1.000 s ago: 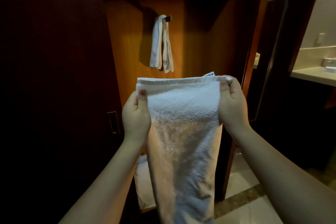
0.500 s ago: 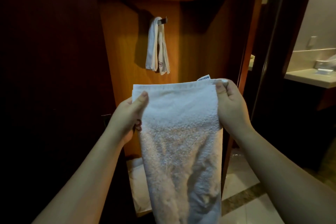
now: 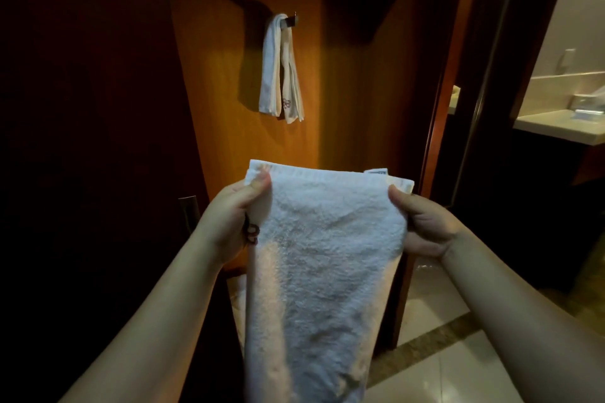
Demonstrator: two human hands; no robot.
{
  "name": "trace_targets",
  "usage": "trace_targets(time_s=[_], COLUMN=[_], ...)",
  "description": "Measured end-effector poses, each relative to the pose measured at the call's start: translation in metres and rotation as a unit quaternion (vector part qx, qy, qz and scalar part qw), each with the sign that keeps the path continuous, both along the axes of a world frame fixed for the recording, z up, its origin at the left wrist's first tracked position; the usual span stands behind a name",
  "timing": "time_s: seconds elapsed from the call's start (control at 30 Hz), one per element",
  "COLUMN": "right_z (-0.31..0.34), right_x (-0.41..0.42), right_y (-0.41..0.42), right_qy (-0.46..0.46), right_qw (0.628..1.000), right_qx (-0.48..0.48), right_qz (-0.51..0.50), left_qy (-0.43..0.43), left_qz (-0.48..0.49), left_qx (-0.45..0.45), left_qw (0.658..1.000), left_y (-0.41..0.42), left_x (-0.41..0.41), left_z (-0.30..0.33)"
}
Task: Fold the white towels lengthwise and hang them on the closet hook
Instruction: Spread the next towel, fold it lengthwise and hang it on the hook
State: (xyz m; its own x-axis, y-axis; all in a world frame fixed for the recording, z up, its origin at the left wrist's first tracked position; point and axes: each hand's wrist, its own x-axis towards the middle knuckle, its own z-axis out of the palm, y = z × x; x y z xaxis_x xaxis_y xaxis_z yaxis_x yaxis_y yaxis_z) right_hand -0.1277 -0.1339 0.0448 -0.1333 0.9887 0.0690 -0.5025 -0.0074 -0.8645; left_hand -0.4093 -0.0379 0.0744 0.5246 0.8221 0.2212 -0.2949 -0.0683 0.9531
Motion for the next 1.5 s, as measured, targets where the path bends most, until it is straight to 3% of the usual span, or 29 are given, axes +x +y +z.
trace_targets(time_s=[0.13, 0.3, 0.47, 0.63, 0.77, 0.9, 1.0, 1.2, 1.33, 1.43, 1.5], right_z=[-0.014, -0.022, -0.024, -0.017, -0.011, -0.003, 0.006, 0.007, 0.012, 0.013, 0.012], right_x=[-0.014, -0.064, -0.124, -0.150, -0.150, -0.137, -0.131, -0.134, -0.125, -0.121, -0.117], right_y=[0.013, 0.016, -0.013, -0.024, -0.025, -0.023, -0.022, -0.022, -0.020, -0.017, -0.012], right_qy=[0.007, -0.039, -0.227, -0.282, -0.280, -0.231, -0.177, -0.225, -0.199, -0.270, -0.253], right_qw=[0.997, 0.954, 0.894, 0.883, 0.891, 0.916, 0.933, 0.934, 0.960, 0.934, 0.932], right_qx=[-0.033, -0.066, 0.044, 0.113, 0.124, 0.122, 0.093, 0.089, 0.094, 0.122, 0.105], right_qz=[-0.063, -0.291, -0.385, -0.358, -0.334, -0.306, -0.300, -0.263, -0.174, -0.200, -0.236], left_qy=[0.026, 0.108, 0.080, 0.002, 0.001, -0.015, -0.036, 0.068, 0.053, 0.076, 0.106], left_qz=[0.077, 0.233, 0.324, 0.265, 0.217, 0.153, 0.173, 0.127, 0.057, 0.055, 0.064], left_qx=[-0.032, 0.026, 0.064, 0.090, 0.116, 0.114, 0.108, 0.164, 0.145, 0.169, 0.206], left_qw=[0.996, 0.966, 0.940, 0.960, 0.969, 0.982, 0.978, 0.976, 0.986, 0.981, 0.971], left_y=[0.000, -0.014, -0.057, -0.095, -0.098, -0.095, -0.094, -0.091, -0.086, -0.086, -0.085], left_x=[0.004, 0.019, 0.040, 0.056, 0.056, 0.055, 0.056, 0.063, 0.058, 0.056, 0.054], left_z=[-0.009, -0.035, -0.049, -0.055, -0.052, -0.049, -0.044, -0.040, -0.037, -0.037, -0.036])
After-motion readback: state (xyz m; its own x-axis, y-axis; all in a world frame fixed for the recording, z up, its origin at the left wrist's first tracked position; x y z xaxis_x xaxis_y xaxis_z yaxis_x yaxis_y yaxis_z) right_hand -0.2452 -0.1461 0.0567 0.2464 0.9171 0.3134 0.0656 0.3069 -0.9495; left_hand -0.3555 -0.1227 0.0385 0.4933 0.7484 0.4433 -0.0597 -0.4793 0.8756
